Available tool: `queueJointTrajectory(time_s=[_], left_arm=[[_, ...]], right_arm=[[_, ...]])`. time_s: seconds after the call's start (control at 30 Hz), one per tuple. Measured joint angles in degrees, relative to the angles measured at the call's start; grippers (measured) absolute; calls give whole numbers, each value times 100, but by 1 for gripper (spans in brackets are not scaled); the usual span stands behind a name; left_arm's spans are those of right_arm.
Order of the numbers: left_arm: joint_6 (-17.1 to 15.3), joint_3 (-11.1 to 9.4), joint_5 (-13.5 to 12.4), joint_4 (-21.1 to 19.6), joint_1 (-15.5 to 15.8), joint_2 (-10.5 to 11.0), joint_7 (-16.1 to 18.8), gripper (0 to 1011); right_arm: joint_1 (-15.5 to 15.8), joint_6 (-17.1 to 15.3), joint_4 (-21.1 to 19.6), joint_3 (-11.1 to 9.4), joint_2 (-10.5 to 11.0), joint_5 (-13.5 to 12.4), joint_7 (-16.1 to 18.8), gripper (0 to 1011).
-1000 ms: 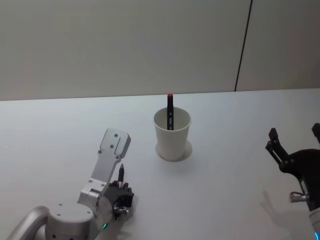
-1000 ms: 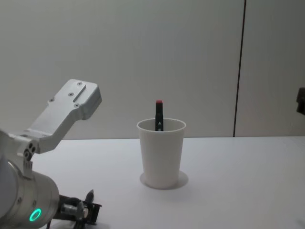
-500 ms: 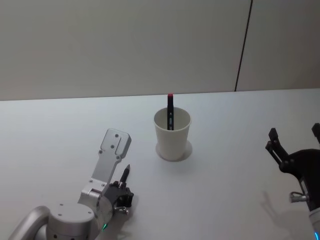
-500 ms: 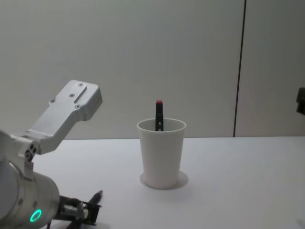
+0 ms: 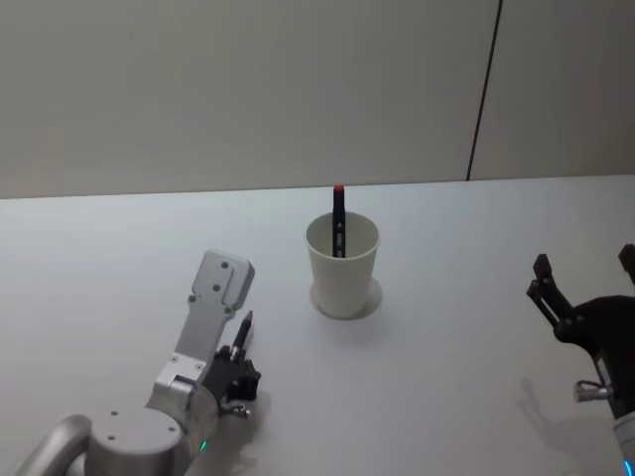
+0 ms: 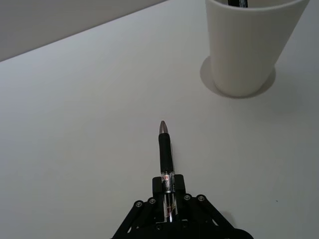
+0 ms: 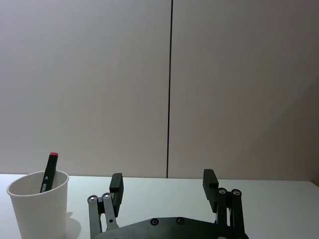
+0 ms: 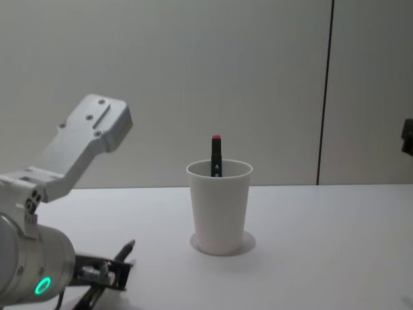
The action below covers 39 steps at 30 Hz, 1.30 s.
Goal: Place the pen into the pen holder.
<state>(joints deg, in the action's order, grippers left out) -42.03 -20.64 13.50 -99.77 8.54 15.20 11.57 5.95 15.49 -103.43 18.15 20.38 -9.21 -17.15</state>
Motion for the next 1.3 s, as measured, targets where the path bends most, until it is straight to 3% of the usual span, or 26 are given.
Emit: queueJointTrajectory(time_s=[0.5,1.0,1.03,1.3], left_arm=[[1045,91,-239,-249,-202,132,-65,140],[2747,212,-350,-268,-370,323,-568,140],[2747,212,-350,-268,-370,323,-568,140],[3866,273,-372,-57,-343,380,-1095,140]], right_arm=[[0,0,0,0,0,0,0,1001],[0,0,0,0,0,0,0,1002],[0,0,0,0,0,0,0,1002],[0,0,0,0,0,0,0,1002]])
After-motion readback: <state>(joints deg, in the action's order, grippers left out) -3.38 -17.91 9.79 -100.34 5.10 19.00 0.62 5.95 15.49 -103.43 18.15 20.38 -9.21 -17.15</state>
